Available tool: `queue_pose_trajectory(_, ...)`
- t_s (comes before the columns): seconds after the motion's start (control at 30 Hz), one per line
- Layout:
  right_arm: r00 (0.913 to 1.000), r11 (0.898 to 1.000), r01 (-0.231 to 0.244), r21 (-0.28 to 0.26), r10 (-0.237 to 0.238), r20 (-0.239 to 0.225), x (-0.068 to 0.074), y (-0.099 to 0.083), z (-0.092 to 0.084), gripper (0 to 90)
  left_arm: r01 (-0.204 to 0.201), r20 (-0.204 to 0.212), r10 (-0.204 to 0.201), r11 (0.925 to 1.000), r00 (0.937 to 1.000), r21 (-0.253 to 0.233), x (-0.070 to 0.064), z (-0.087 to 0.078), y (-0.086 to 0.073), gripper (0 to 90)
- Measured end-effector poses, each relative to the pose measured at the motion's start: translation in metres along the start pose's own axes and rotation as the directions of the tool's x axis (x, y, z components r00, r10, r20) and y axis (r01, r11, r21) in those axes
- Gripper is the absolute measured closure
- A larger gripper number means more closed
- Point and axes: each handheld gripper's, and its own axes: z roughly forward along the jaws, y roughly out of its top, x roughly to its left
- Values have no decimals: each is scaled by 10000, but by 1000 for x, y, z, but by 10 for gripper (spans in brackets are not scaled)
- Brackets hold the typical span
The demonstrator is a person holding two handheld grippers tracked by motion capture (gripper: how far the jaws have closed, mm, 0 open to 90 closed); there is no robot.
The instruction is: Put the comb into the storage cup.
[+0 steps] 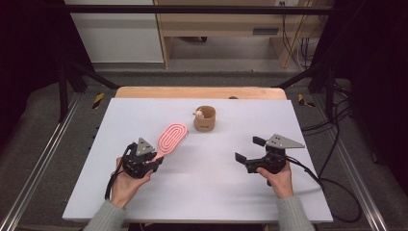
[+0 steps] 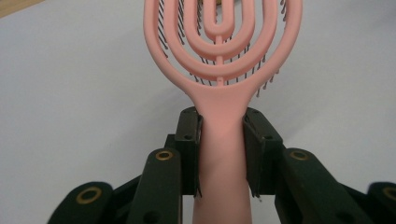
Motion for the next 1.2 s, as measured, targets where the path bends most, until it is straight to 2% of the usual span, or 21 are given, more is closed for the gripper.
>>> queue_pose_trajectory(0.37,9998,9998,6,-222,-11,-207,8,11,11,4,-68,98,71,9996,9999,-284,-8,3,12,692)
queue_pose_trajectory(1.2,9978,9986,-186,-495,154,-642,28,30,36,11,333,336,-297,9932,9990,-1118,-28,6,26,692)
